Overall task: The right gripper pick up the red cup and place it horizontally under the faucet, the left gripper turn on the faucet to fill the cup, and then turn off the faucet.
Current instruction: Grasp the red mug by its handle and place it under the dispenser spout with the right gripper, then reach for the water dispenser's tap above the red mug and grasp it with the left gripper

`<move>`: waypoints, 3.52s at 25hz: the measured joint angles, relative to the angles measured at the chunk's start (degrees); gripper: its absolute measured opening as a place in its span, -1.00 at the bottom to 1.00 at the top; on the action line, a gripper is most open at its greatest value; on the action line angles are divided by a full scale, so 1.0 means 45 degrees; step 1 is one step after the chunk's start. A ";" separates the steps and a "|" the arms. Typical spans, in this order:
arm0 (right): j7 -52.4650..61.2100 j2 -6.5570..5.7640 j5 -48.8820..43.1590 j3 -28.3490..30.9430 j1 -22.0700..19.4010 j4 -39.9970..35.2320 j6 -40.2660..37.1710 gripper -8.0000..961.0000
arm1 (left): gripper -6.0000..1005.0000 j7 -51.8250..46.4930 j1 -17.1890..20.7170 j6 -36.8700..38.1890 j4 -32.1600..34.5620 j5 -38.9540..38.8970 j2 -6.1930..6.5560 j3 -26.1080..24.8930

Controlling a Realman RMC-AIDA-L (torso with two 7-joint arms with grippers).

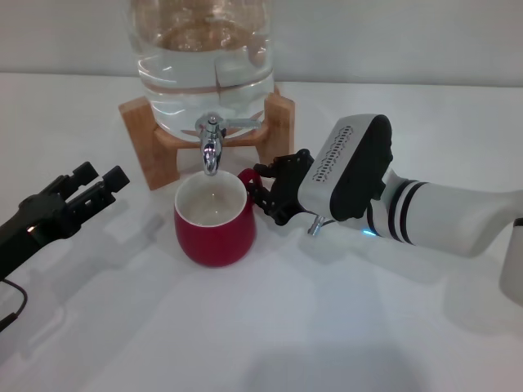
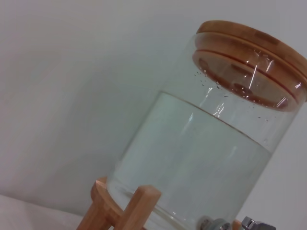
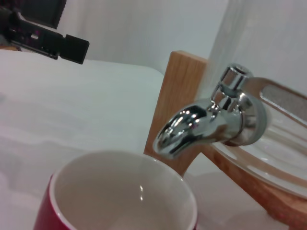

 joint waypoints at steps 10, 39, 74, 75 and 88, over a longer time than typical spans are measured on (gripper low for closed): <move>0.0033 0.0000 0.0000 -0.0097 0.0018 0.0025 0.0006 -0.41 | 0.77 0.0000 0.0042 -0.0003 0.0000 0.0000 -0.0006 0.0000; 0.0301 -0.0166 -0.0347 -0.0104 -0.0321 0.0280 -0.0086 -0.40 | 0.77 -0.0051 0.0097 0.0022 0.0000 0.0085 0.0047 -0.0266; 0.1826 -0.1124 -0.3998 0.2031 -0.2860 0.2751 -0.0791 -0.38 | 0.77 -0.0097 0.0050 0.0013 0.0000 0.0113 0.0112 -0.0292; 0.1870 -0.1205 -0.4013 0.2036 -0.2968 0.2880 -0.0796 -0.38 | 0.77 -0.0122 0.0054 0.0014 0.0000 0.0114 0.0112 -0.0292; 0.1873 -0.2511 -0.4566 0.4118 -0.6258 0.6984 -0.1954 -0.38 | 0.77 -0.0316 0.0133 0.0038 0.0000 0.0118 0.0256 -0.0293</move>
